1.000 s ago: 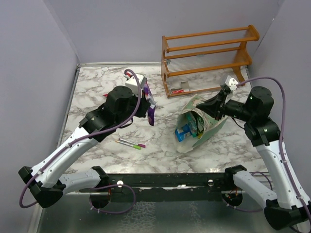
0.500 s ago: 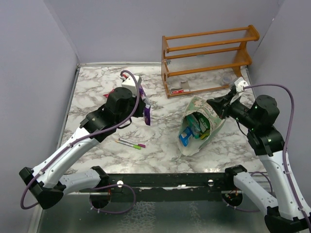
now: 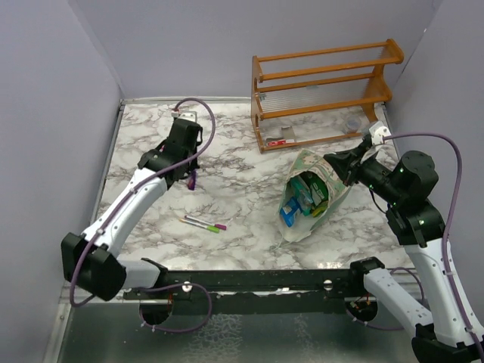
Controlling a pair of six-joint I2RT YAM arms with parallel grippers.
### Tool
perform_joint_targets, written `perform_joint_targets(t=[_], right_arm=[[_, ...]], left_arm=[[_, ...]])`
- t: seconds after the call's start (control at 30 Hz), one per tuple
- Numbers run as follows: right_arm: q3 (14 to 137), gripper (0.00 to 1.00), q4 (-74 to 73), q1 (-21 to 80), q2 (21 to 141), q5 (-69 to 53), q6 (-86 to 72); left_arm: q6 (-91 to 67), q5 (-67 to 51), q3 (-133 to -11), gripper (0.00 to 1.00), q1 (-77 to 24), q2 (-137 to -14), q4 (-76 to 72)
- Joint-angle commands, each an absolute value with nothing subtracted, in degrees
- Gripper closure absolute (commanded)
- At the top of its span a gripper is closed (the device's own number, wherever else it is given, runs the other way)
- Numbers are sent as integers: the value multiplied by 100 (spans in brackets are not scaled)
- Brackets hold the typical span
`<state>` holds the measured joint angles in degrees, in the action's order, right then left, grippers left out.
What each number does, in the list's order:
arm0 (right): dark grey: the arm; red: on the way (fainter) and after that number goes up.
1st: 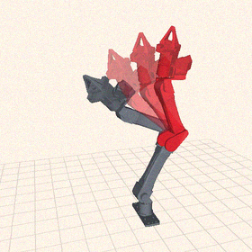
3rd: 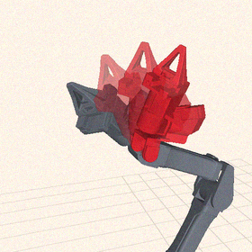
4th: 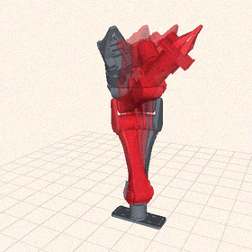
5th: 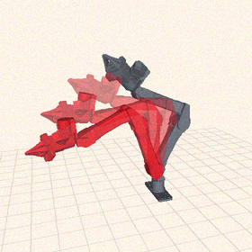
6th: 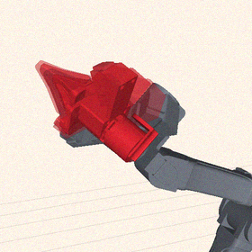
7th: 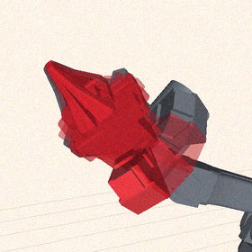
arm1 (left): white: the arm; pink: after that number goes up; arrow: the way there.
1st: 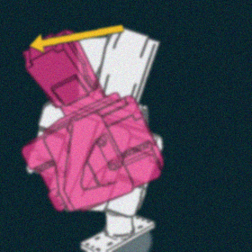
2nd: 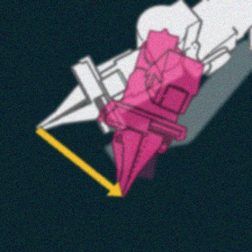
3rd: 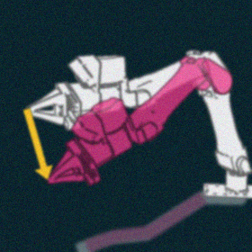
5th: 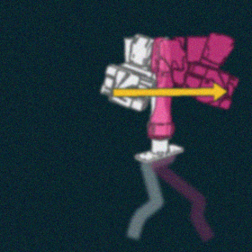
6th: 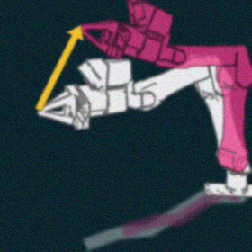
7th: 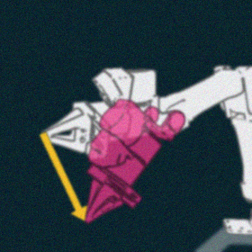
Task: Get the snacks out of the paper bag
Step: Place the snack at the center of the board.
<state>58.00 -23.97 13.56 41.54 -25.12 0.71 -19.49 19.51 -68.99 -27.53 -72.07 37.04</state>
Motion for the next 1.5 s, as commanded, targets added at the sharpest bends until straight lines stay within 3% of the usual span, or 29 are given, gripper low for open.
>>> perform_joint_targets(t=[0.0,0.3,0.47,0.67,0.97,1.0,1.07,1.17,1.3,1.37,1.47], right_arm=[[5882,99,-2026,1371,4056,-2408,58],[6071,99,-1968,1371,4219,-2725,12],[6153,99,-1971,1371,4274,-2856,104],[6052,99,-1933,1371,4176,-2853,104],[5959,99,-1795,1371,4126,-2887,27],[5959,99,-1781,1371,4130,-2905,26],[5971,99,-1790,1371,4127,-2910,27],[5994,99,-1823,1371,4092,-2895,35],[6005,99,-1836,1370,4029,-2905,31],[5955,99,-1809,1371,3994,-2933,6],[5935,99,-1772,1371,4006,-3034,-61]], left_arm=[[-1394,3027,-6970,100,-1930,-7699,3656],[-1104,4464,-7472,100,-1452,-9002,2895],[99,5347,-7523,100,-1118,-9935,1861],[-44,5375,-8356,100,-756,-11022,2631],[-487,4667,-8443,99,-708,-11332,2736],[-619,4517,-8566,95,-711,-11390,2951],[-808,4289,-8665,73,-709,-11379,3157],[-852,4144,-8508,52,-704,-11142,3056],[-1060,3785,-8411,37,-712,-10637,3102],[-1239,3132,-8303,32,-712,-10156,3013],[-1481,1836,-7495,16,-729,-9009,2469]])
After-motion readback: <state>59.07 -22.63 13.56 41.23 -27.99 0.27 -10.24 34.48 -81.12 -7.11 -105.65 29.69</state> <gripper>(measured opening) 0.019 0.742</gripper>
